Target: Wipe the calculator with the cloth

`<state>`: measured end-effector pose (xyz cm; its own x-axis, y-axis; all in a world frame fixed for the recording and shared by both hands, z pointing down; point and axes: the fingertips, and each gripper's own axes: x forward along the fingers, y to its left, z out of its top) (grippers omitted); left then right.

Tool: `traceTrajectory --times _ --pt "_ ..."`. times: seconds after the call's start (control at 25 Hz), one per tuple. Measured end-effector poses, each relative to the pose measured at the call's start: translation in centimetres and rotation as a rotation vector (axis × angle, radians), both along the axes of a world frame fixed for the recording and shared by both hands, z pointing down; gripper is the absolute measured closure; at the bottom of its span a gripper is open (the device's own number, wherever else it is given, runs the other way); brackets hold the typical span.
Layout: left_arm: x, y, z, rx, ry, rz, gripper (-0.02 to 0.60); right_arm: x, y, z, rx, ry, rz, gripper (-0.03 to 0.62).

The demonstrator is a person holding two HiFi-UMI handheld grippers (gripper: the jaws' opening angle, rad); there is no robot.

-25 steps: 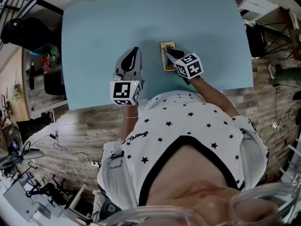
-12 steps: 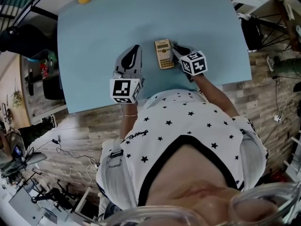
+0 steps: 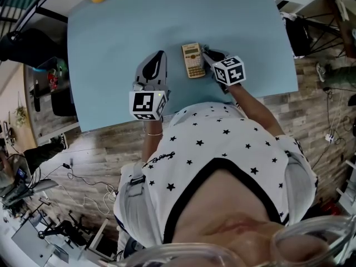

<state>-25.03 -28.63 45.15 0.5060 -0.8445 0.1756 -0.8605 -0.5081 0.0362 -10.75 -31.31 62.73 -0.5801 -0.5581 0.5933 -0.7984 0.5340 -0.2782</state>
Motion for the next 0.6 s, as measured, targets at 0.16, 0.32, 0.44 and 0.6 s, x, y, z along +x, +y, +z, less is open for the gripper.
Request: traceTrajectory --times 0.16,0.32,0.44,0.6 --pt "0.7 0.1 -0.2 0.006 -0.004 0.016 0.551 -1.2 0.3 -1.8 0.025 -0.058 -0.018 0.548" --pt "0.6 0.7 0.0 -0.002 -0.008 0.003 0.551 -3.4 1.7 -2.5 0.024 -0.095 -0.085 0.547" --pt "0.6 1.0 0.1 -0.008 -0.013 -0.010 0.551 -4.8 2.5 -2.5 0.014 -0.100 -0.149 0.547" --pt "0.2 1.9 -0.3 -0.010 -0.015 -0.047 0.551 -6.0 4.2 -1.7 -0.010 -0.083 -0.225 0.547"
